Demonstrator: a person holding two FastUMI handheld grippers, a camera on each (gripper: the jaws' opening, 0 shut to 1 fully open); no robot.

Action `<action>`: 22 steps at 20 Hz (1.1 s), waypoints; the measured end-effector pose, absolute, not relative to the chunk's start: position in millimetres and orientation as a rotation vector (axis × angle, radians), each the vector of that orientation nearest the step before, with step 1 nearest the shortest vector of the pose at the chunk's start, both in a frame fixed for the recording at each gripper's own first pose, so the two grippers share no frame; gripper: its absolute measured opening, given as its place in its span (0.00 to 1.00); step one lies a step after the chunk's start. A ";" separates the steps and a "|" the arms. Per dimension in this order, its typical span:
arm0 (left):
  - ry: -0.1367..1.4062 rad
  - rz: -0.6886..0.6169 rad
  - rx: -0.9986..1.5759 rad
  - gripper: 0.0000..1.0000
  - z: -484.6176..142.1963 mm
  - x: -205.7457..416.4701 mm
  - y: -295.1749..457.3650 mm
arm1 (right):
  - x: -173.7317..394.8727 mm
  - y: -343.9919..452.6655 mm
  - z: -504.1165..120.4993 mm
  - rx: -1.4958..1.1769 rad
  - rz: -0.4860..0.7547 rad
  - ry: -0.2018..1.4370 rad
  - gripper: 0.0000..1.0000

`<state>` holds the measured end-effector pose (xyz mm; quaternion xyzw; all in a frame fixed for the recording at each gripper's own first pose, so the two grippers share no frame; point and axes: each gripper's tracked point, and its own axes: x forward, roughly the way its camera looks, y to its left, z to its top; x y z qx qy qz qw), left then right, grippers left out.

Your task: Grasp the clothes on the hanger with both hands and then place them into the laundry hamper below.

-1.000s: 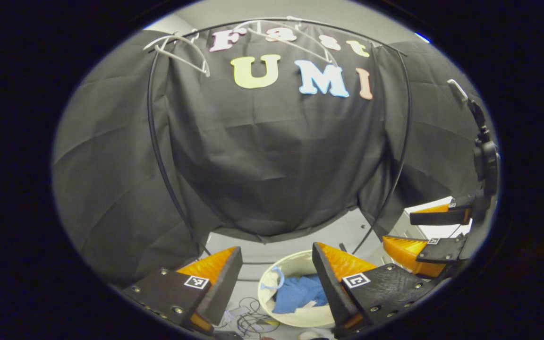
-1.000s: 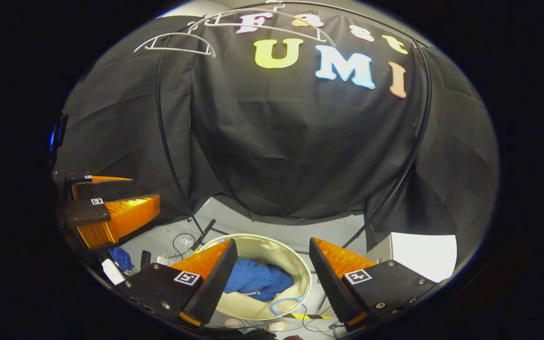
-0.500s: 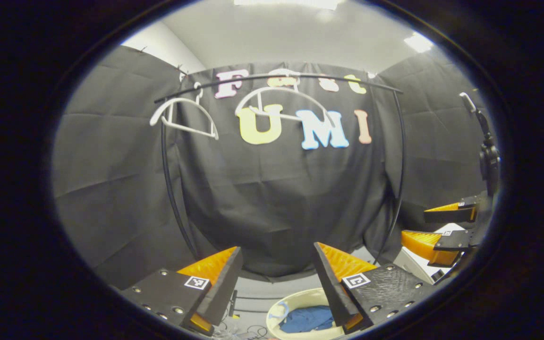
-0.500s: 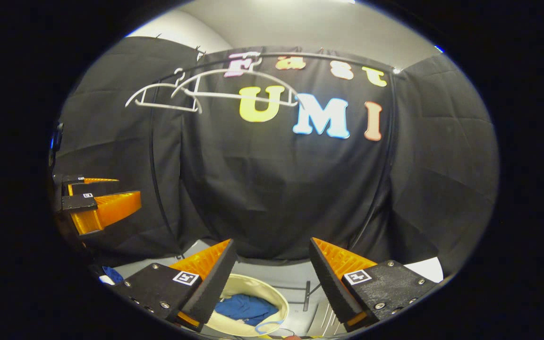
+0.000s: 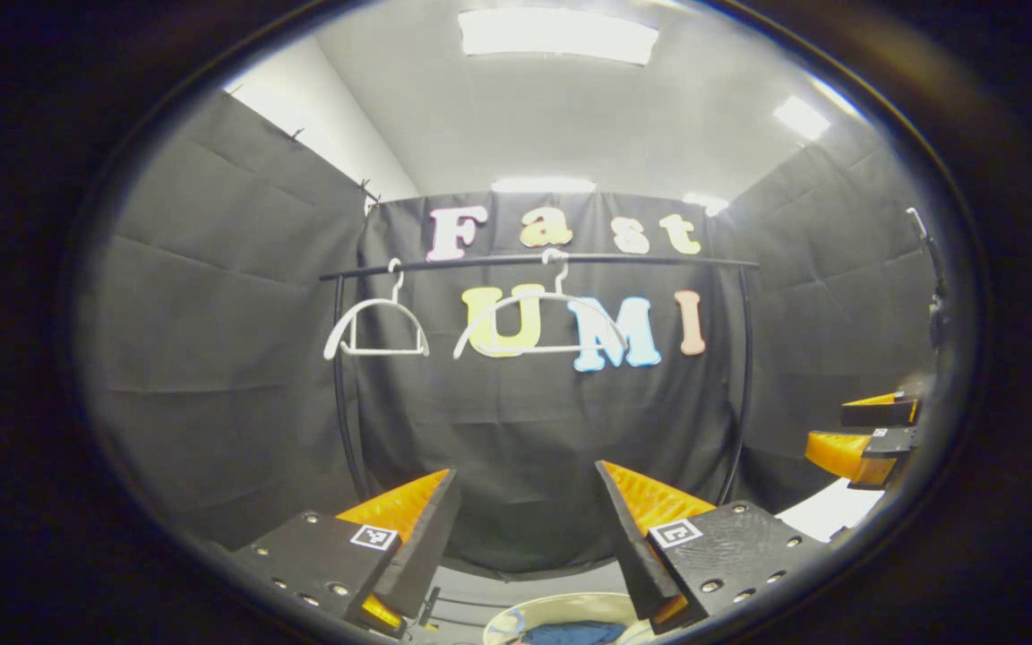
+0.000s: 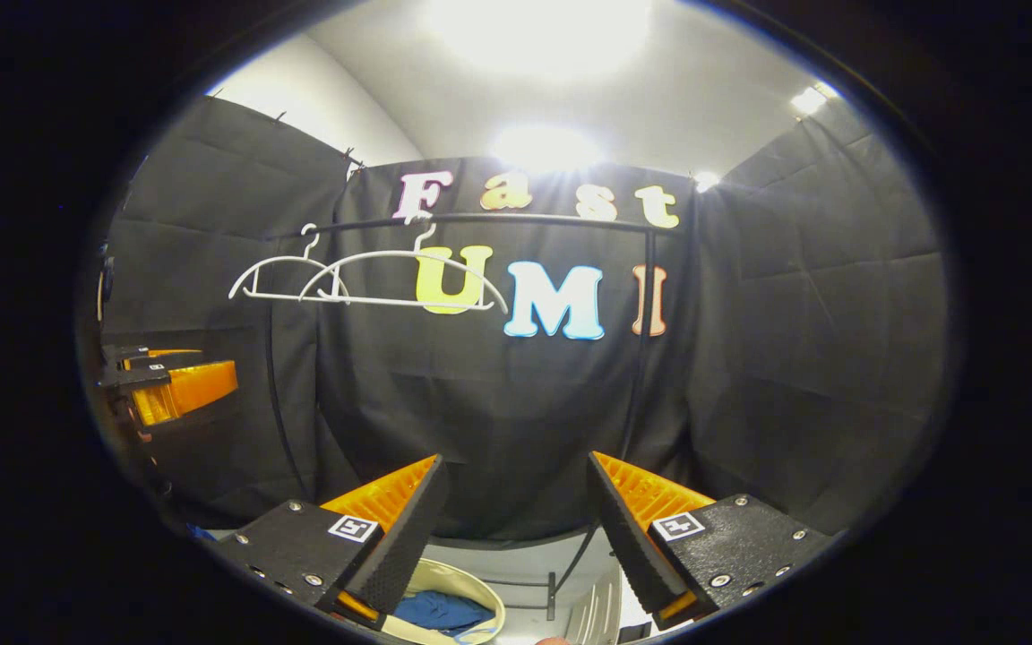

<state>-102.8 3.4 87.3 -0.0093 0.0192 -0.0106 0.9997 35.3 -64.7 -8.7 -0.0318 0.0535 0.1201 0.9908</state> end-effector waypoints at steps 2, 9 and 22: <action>0.019 -0.021 -0.010 0.92 100.4 -113.0 -1.6 | 23.0 -77.6 -0.3 -0.051 0.227 0.089 0.96; -0.018 -0.026 -0.003 0.92 123.0 -162.9 -21.9 | -16.3 -121.4 11.5 0.002 0.158 0.058 0.96; -0.041 -0.013 0.017 0.92 136.7 -188.3 -35.0 | -34.7 -133.2 16.0 0.015 0.152 0.037 0.95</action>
